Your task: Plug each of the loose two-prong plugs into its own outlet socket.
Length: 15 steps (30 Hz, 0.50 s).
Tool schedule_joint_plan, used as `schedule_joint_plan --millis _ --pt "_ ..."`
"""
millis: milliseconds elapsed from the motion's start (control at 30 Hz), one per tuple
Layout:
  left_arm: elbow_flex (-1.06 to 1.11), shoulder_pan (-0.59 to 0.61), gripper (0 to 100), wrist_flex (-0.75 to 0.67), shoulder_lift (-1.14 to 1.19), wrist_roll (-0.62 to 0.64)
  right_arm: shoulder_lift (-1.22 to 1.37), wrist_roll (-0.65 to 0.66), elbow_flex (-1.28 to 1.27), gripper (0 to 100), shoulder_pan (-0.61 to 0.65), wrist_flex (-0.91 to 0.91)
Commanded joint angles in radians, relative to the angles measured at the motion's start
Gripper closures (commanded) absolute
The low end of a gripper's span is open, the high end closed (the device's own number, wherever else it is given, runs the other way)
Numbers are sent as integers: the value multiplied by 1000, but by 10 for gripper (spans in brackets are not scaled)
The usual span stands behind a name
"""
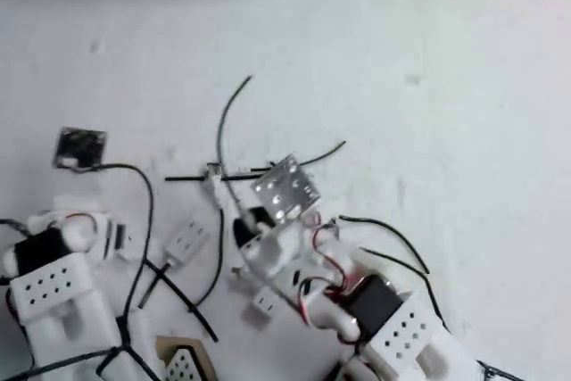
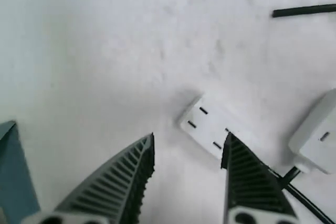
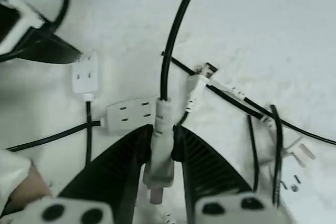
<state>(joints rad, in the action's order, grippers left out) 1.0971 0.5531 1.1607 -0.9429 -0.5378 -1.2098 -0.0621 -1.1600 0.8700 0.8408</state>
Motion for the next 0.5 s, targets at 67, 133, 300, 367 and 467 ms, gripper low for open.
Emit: schedule_joint_plan --millis 67,133,300,367,467 --pt "-54 -177 778 -23 -24 110 -19 -32 52 981 88 -19" --pt "-101 -219 778 -20 -24 157 -19 -32 54 981 90 -25" --pt "-193 -348 778 -17 -24 284 -21 -26 71 981 90 -47" --pt "-224 -398 778 -2 -24 313 -21 -29 72 981 91 -65" --pt "-275 -483 778 41 -24 347 -21 -32 75 981 91 -76"
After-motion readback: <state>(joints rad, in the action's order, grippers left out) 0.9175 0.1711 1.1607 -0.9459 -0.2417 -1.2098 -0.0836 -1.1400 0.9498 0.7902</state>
